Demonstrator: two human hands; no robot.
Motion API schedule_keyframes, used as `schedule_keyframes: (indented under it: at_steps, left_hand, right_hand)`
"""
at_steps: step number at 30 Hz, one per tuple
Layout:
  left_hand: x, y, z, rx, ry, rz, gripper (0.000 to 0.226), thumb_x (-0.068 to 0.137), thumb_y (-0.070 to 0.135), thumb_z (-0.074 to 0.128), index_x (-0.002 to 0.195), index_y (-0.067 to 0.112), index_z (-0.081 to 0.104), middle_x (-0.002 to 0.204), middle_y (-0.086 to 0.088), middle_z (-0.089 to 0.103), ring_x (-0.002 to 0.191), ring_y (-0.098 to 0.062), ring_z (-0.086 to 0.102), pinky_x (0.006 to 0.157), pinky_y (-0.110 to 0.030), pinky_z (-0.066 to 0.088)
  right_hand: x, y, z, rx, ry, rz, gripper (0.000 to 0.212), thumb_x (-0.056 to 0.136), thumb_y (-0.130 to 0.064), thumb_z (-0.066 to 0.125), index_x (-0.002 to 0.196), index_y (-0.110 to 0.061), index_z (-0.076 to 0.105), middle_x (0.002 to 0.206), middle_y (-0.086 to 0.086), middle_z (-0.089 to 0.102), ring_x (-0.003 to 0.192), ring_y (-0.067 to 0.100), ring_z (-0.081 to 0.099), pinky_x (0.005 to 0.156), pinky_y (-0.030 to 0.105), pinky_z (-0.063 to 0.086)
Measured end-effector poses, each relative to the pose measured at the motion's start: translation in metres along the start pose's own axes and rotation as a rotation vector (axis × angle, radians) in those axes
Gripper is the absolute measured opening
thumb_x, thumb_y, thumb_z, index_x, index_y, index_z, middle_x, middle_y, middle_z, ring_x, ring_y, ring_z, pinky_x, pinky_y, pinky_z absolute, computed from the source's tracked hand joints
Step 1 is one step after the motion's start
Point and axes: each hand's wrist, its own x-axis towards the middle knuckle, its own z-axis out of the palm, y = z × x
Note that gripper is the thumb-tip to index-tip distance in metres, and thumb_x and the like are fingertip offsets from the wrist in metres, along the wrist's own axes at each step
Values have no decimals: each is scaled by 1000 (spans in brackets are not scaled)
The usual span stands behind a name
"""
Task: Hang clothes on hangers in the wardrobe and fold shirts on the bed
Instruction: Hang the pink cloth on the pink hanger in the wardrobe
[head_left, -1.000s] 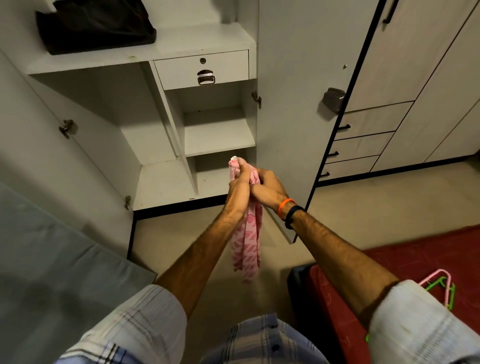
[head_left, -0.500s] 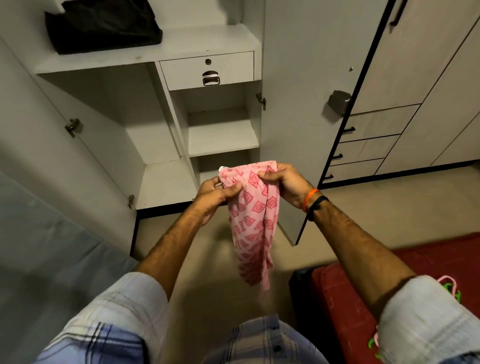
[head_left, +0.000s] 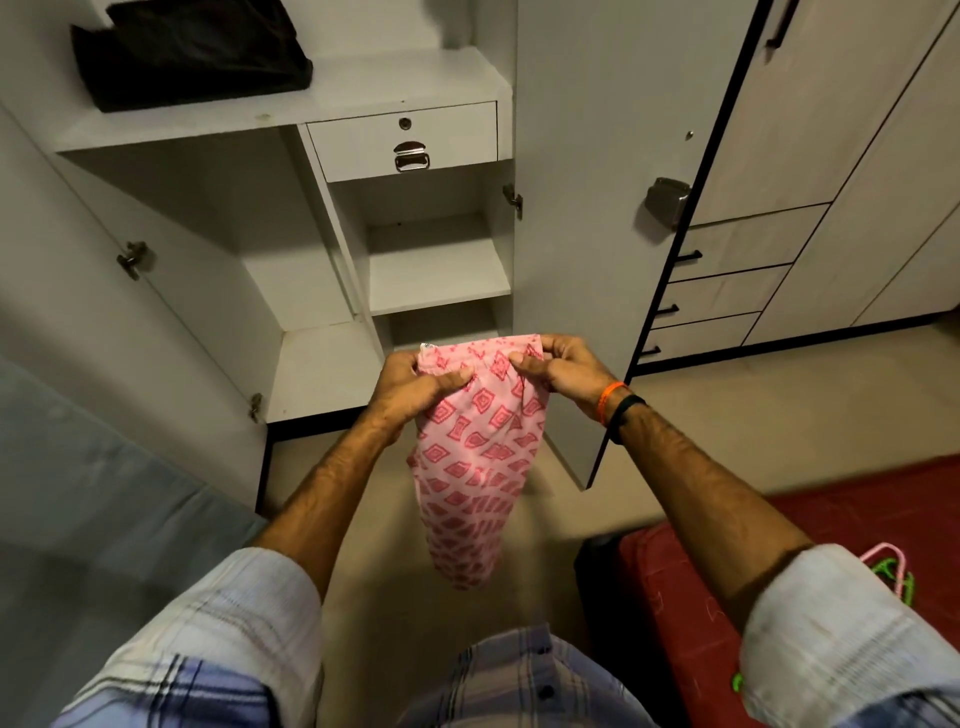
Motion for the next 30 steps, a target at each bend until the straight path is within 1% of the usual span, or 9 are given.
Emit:
schedule_keyframes:
  at_steps: [4,7,10,14,17,19,23,28,30]
  left_hand:
    - [2,2,-12,171,-92,-34,35,73,26,85,102,10,72,94,-5,77,86,-23,74,81,-46,61]
    - [6,8,-17,342,-169,-37,39,66,32,89,97,12,75,91,-3,77,83,-22,74,79,-43,61]
    - [10,11,-21,477,-236,-21,45,61,36,92,98,15,77,93,-2,76,86,-21,73,81,-43,61]
    - [15,12,-18,570,-279,40,41,66,40,89,97,17,76,93,-1,75,85,-21,72,79,-42,61]
    - [20,8,-12,578,-293,34,41,67,43,87,98,18,74,94,-2,75,83,-19,71,77,-37,62]
    - [25,4,-7,538,-356,11,42,68,44,86,98,16,75,93,-2,75,82,-18,72,77,-36,61]
    - [26,-1,3,309,-422,-65,31,81,29,79,105,9,73,94,-7,76,81,-22,74,75,-33,60]
    - [30,-17,26,132,-425,-180,37,87,32,73,110,4,72,92,-9,77,83,-25,75,86,-40,59]
    - [31,-24,39,94,-403,-203,37,87,31,73,112,4,71,91,-8,76,82,-24,74,84,-36,59]
  right_hand:
    - [-4,-2,6,-8,-52,15,26,93,-13,65,116,-3,66,90,3,75,75,10,72,63,22,55]
    - [-2,-5,16,-32,-92,7,17,94,-11,63,110,-9,68,89,-1,74,77,7,71,64,20,54]
    - [0,-7,23,-74,-116,-2,14,94,-11,63,106,-13,70,94,1,74,83,10,71,71,24,56]
    - [2,-9,28,-150,-104,4,18,93,-12,64,110,-9,70,106,8,74,95,19,70,86,33,58]
    - [3,-7,29,-181,-89,-14,21,93,-14,65,113,-9,70,109,10,73,98,20,69,88,34,57]
    - [4,-3,29,-205,-56,-23,24,92,-16,67,115,-7,69,110,9,72,100,20,68,89,33,56]
    - [3,6,26,-240,41,-42,25,92,-16,67,113,-3,69,108,10,73,96,18,68,90,35,56]
    - [-3,28,22,-274,216,22,28,81,-32,77,103,-16,71,99,4,75,96,24,70,92,45,55]
    - [-8,39,19,-250,274,53,26,80,-29,78,102,-19,70,100,5,74,97,23,69,94,46,54]
